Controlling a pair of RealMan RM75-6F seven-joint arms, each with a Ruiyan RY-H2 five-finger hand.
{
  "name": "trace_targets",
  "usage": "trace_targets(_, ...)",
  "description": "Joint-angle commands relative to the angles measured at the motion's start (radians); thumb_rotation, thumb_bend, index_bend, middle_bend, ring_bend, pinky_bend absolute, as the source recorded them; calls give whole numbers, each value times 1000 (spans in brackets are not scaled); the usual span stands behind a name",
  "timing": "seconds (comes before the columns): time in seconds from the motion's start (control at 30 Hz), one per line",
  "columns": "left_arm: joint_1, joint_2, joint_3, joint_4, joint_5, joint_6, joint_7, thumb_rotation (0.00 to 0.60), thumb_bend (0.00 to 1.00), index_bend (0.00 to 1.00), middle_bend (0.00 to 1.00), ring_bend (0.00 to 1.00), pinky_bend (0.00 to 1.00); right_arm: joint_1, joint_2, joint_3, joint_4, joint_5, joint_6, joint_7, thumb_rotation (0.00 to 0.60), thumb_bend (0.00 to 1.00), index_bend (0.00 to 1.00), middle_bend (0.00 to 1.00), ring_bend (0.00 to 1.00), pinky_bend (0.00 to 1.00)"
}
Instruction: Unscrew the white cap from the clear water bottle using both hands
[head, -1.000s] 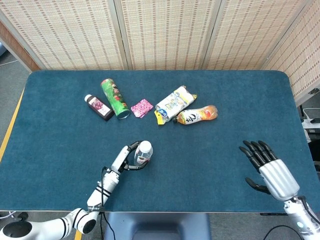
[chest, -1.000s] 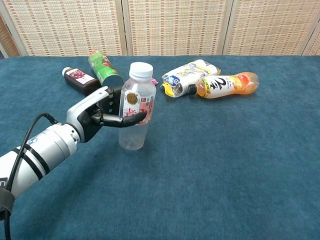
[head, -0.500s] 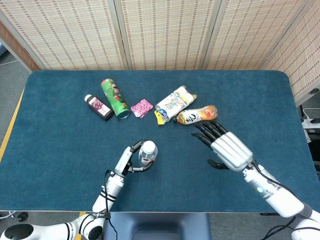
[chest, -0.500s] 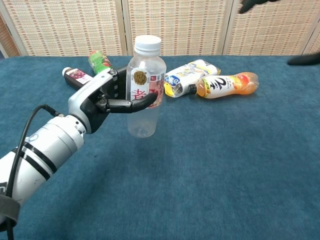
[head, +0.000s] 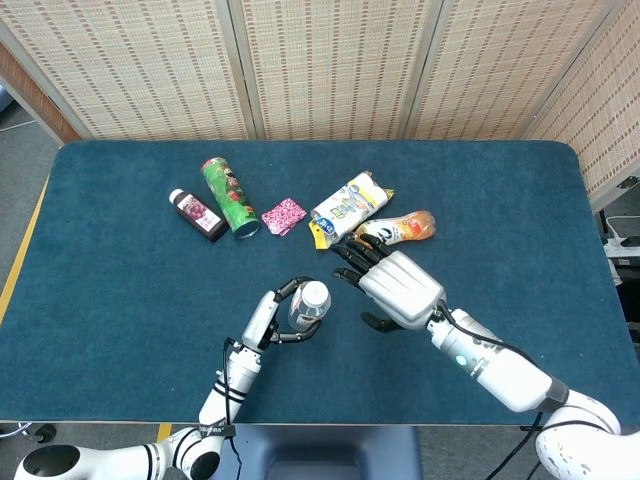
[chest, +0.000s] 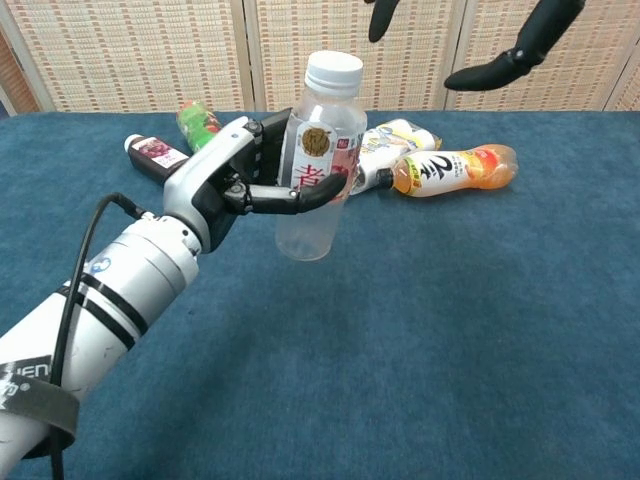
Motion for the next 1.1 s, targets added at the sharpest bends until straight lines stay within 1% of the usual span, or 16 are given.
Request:
trace_targets(0.03, -3, 6, -3, -12, -6, -9, 11, 600, 616, 518, 675, 384, 341, 89, -36, -34, -20, 135, 16, -98, 515, 318, 214, 0, 0, 0)
trace_targets(0.17, -7, 7, -6, -19, -9, -12, 19, 600, 615, 529, 688, 393, 345, 139, -65, -58, -22, 206, 44, -138, 513, 318, 206, 0, 0, 0)
trace_targets(0.4, -14, 7, -4, -19, -8, -21, 21, 600, 630, 534, 693, 399, 351, 182, -75, -80, -39, 252, 84, -160, 512, 319, 211, 0, 0, 0)
trace_targets(0.5, -17, 6, -7, -16, -9, -23, 14, 600, 659, 561, 720, 425, 373, 191, -69, -86, -44, 261, 91, -153, 514, 319, 214, 0, 0, 0)
trace_targets(0.67, -21, 2, -14, -15, -15, -25, 7, 600, 733, 660, 840, 541, 470, 200, -61, -99, -47, 260, 97, -148, 514, 321, 236, 0, 0, 0)
trace_targets(0.73, -22, -1, -14, -9, -8, -17, 6, 600, 749, 674, 862, 564, 494, 204, -60, -104, -46, 262, 98, -144, 515, 322, 241, 0, 0, 0)
trace_targets(0.93, -30, -6, -6, 8, 10, -13, -9, 600, 804, 690, 894, 598, 536, 217, -57, -110, -47, 254, 94, -129, 515, 324, 246, 0, 0, 0)
trace_targets(1.1, -44, 16, 0, -7, 5, -55, -29, 600, 826, 695, 900, 607, 546, 229, -49, -111, -65, 247, 101, -127, 516, 325, 251, 0, 0, 0)
